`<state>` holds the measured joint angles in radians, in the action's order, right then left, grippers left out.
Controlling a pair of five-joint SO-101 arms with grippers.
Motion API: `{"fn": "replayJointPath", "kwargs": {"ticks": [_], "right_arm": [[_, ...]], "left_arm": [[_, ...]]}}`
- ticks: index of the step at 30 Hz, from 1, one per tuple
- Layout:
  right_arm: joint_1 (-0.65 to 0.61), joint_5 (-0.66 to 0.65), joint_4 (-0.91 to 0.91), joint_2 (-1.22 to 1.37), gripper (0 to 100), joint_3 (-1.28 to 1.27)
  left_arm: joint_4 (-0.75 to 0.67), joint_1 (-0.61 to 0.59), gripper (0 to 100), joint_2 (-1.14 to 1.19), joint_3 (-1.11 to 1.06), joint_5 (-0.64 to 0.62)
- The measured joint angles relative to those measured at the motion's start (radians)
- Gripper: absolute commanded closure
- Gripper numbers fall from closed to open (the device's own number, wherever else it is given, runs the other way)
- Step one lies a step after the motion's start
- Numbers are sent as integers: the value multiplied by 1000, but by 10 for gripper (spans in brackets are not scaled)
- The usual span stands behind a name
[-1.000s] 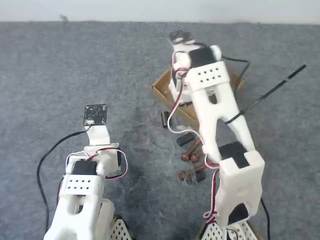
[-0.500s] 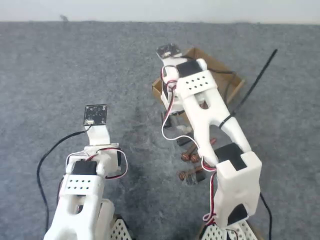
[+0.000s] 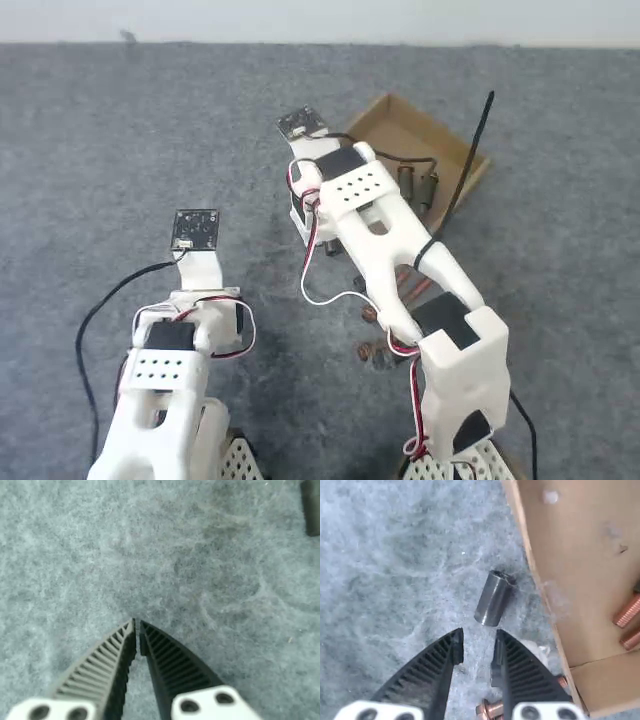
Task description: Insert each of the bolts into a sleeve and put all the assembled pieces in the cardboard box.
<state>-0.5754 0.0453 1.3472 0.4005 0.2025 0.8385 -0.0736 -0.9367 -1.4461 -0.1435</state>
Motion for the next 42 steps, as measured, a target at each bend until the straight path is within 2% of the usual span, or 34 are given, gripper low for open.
{"fn": "replayJointPath", "kwargs": {"ticks": [20,25,30,35,42], "right_arm": [[29,5,-192,189,902,-9],[29,5,-192,190,998,-9],[34,5,-187,190,992,-9],[43,-9,-130,184,992,-8],[112,-84,115,-34,992,-9]], "left_arm": [[0,0,988,0,0,0],[0,0,988,0,0,0],[0,0,988,0,0,0],[0,0,988,0,0,0],[-21,0,988,0,0,0]]}}
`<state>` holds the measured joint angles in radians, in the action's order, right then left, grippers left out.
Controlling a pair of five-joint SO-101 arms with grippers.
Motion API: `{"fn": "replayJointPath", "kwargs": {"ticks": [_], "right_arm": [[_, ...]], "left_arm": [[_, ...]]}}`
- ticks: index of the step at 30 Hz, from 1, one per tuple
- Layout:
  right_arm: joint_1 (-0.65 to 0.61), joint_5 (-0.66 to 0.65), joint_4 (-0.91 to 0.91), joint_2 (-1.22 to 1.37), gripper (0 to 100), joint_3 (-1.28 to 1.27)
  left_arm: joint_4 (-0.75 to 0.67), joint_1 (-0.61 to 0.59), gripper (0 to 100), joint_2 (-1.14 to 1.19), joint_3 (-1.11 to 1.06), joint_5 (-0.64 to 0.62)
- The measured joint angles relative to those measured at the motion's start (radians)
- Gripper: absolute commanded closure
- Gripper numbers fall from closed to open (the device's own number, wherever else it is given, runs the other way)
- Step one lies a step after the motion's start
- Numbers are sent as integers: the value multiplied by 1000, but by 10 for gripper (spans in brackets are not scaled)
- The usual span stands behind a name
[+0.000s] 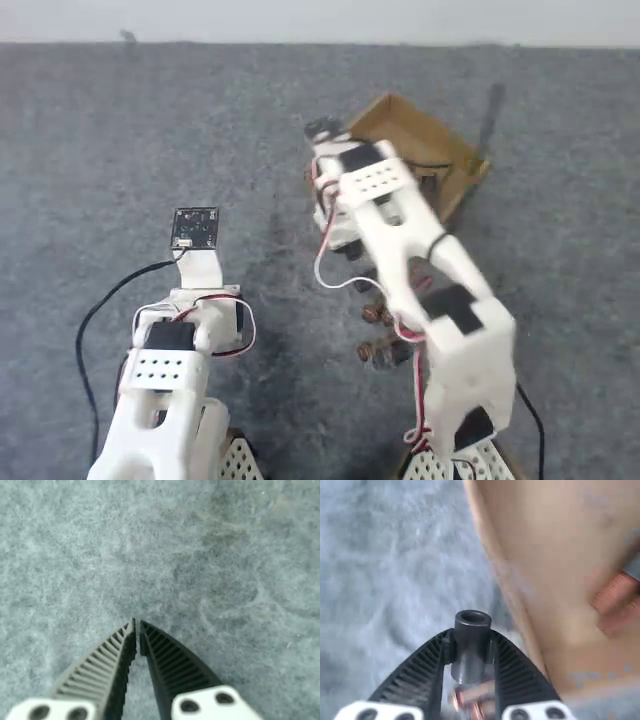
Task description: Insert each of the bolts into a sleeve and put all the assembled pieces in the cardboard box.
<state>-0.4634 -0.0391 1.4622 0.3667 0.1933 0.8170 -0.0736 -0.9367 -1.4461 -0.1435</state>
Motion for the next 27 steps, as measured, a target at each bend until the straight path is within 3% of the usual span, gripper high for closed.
{"fn": "replayJointPath", "kwargs": {"ticks": [9,13,19,27], "right_arm": [[213,-64,281,-164,992,0],[336,-129,287,-190,991,-106],[437,-144,166,-342,991,-388],[446,-133,-183,-559,991,-847]], "left_arm": [[-3,0,988,0,0,0],[-3,0,988,0,0,0],[-3,0,987,0,0,0],[-3,2,988,0,8,0]]}}
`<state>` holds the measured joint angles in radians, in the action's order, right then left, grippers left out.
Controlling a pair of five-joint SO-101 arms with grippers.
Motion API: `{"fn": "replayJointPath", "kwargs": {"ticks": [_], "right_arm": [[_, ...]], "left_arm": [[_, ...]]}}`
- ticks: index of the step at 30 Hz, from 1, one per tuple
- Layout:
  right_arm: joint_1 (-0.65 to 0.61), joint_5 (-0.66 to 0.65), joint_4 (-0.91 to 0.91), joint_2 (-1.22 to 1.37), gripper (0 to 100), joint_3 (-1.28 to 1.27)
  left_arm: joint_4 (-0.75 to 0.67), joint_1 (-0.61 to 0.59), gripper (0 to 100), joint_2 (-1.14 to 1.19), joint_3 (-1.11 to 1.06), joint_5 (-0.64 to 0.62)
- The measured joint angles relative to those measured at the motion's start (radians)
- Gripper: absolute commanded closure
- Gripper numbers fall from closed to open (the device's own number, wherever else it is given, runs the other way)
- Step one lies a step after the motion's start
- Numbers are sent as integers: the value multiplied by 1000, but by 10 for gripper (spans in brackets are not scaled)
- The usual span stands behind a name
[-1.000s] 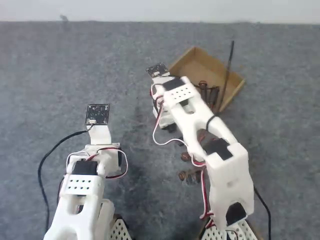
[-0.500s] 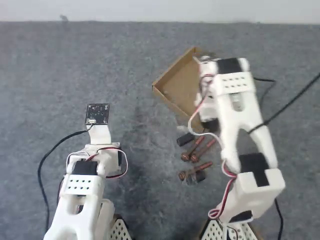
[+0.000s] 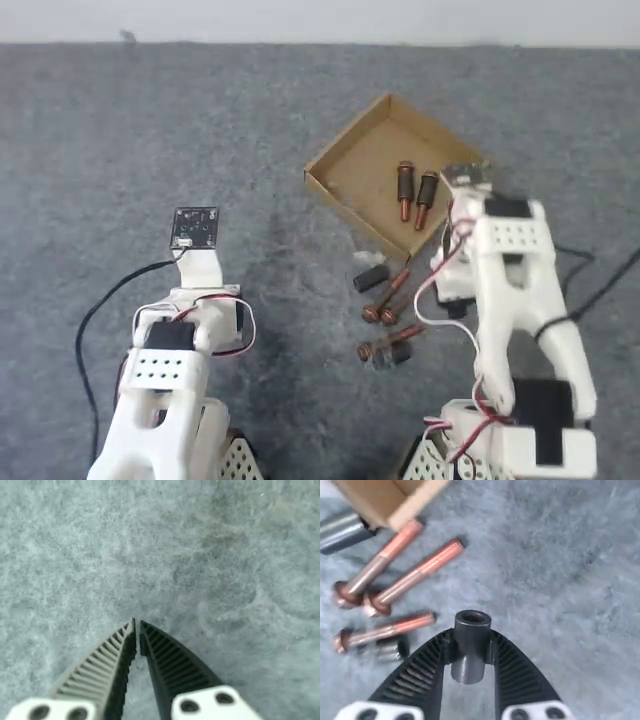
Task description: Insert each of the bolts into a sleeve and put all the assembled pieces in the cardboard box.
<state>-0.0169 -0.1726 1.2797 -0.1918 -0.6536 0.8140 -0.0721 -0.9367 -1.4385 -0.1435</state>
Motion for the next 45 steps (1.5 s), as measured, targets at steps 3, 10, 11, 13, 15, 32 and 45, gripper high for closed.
{"fn": "replayJointPath", "kwargs": {"ticks": [3,10,11,13,15,32,45], "right_arm": [[6,17,-129,-3,991,-107],[81,26,-229,-9,991,-130],[83,28,-239,-9,991,-130],[86,41,-272,-9,991,-146],[84,48,-301,-9,991,-160],[84,55,-348,40,991,-160],[84,55,-348,46,991,-157]], "left_arm": [[0,44,988,0,17,0],[0,224,988,0,109,-161],[0,259,988,0,127,-198],[0,341,988,0,164,-259],[0,440,988,0,186,-295],[-259,827,989,637,423,-437],[-344,839,987,779,465,-431]]}}
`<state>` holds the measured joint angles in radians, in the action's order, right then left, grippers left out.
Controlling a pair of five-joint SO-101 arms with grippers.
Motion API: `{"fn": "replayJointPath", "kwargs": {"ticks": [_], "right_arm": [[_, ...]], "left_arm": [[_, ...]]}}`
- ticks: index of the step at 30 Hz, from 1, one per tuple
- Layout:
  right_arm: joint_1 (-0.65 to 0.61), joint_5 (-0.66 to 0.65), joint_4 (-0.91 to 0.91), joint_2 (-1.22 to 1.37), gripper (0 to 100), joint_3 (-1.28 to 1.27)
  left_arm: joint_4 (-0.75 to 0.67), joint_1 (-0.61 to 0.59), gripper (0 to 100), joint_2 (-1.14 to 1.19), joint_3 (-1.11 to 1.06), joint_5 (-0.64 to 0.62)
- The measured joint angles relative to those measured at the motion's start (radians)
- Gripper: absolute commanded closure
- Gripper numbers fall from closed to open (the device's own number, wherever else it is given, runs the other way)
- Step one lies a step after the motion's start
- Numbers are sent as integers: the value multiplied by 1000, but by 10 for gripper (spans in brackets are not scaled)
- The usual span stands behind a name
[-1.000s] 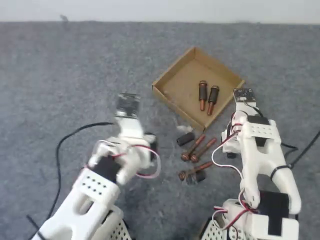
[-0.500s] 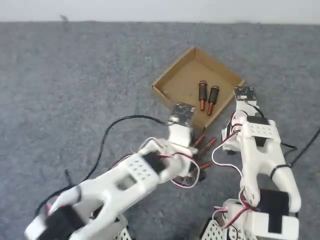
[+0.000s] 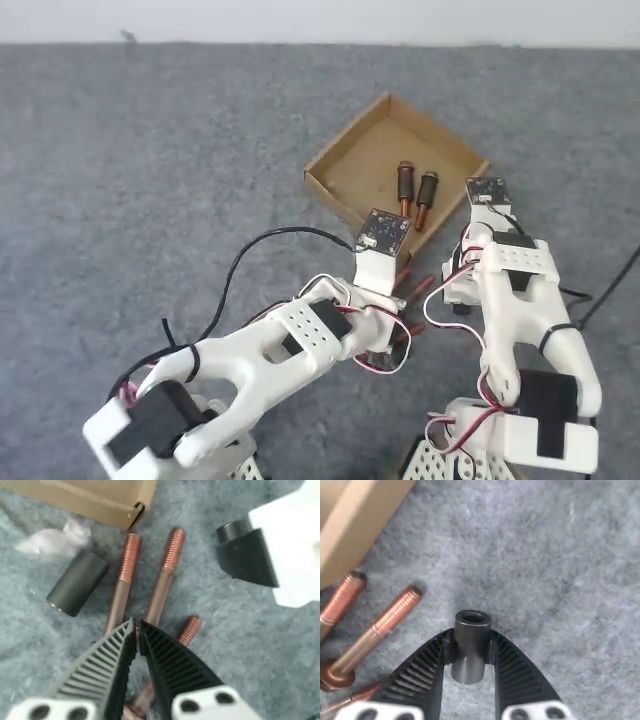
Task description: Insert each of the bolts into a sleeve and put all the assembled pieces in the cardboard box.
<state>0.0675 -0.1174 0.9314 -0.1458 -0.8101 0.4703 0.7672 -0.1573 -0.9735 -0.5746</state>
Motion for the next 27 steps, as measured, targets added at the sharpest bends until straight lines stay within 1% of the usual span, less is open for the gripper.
{"fn": "replayJointPath", "kwargs": {"ticks": [3,9,11,13,15,16,19,22,25,27], "right_arm": [[0,0,0,0,991,0],[0,0,0,0,991,0],[0,0,0,0,991,0],[0,0,0,0,991,0],[0,0,0,0,991,0],[0,0,0,0,991,0],[0,0,0,0,991,0],[0,0,0,0,991,0],[0,0,0,0,991,0],[0,0,0,0,991,0]], "left_arm": [[-3,-12,987,0,0,60],[-3,-60,985,2,0,92],[-3,-66,949,2,0,92],[-3,-66,882,2,0,95],[-3,-66,831,2,0,123],[2,-66,824,2,3,140],[60,-66,823,11,38,152],[84,-66,826,17,54,149],[107,-66,861,83,103,149],[152,-66,886,146,164,144]]}}
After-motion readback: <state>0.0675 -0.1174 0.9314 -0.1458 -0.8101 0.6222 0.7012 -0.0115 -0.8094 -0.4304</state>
